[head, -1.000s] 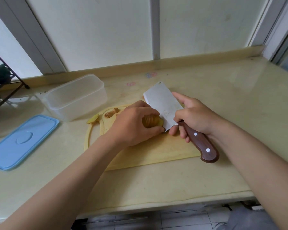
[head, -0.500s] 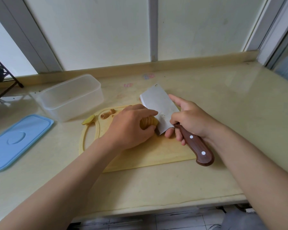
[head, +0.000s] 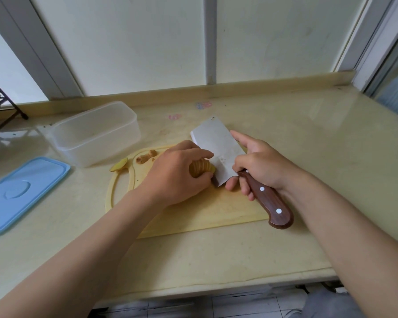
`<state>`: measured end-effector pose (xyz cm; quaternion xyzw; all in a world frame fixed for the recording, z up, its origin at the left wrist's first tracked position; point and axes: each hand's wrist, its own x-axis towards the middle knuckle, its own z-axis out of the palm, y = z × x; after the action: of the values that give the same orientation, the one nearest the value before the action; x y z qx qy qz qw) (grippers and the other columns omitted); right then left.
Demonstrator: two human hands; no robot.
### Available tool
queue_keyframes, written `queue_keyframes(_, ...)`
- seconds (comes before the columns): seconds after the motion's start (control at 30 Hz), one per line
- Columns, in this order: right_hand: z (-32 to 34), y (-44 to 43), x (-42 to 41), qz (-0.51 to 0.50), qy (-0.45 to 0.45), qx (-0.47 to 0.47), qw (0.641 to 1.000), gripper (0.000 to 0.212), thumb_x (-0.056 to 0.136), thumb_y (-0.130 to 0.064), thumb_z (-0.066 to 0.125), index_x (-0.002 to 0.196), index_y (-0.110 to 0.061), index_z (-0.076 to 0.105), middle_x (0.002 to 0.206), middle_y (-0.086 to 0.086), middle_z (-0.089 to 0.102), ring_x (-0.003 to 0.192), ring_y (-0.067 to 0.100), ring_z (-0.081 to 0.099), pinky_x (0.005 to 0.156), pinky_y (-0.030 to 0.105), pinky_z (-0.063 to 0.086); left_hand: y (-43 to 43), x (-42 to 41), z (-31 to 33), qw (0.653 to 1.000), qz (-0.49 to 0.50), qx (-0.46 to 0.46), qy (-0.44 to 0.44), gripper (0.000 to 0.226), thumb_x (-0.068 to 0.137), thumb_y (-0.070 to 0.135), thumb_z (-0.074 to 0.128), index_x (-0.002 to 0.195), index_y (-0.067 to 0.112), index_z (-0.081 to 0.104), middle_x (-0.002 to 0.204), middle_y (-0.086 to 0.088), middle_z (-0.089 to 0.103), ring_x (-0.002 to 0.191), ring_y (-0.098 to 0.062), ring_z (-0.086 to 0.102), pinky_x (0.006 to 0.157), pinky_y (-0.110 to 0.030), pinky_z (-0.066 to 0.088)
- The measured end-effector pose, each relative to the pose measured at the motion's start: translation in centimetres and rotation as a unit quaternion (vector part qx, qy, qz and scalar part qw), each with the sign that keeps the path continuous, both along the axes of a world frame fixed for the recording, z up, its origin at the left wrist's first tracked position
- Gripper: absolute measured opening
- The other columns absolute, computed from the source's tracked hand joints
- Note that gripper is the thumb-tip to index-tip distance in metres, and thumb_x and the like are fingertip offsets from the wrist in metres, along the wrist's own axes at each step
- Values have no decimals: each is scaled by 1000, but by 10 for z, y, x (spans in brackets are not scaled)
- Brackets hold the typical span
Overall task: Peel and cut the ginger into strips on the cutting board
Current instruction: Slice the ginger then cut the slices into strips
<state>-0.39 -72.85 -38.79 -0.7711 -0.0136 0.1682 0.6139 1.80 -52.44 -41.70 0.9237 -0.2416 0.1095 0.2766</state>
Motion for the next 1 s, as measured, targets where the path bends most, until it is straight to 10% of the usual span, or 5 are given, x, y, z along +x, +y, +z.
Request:
queue_keyframes(0.43,2,0,-1,0,0,-8,1000,67,93,7,41,96,-59,51,90,42,68,46,25,56,46,30,49,-3,-2,2,1000,-11,4,-21,32,71,38,66,99,24,74,103,11,66,91,-13,63,75,-40,56)
queue_keyframes(0.73,-2,-4,2,-4,-11,1,1000,67,93,8,41,94,-59,48,58,19,67,72,39,59,45,29,49,0,0,0,998,38,-49,-13,23,70,25,76,93,24,73,95,18,59,83,-6,58,71,-24,50)
queue_keyframes(1.0,-1,-8,5,-21,-4,11,1000,62,91,10,39,107,-48,57,76,31,72,43,24,53,40,27,47,18,8,15,986,98,-105,84,19,75,19,76,92,24,71,79,10,60,69,-6,53,58,-23,39)
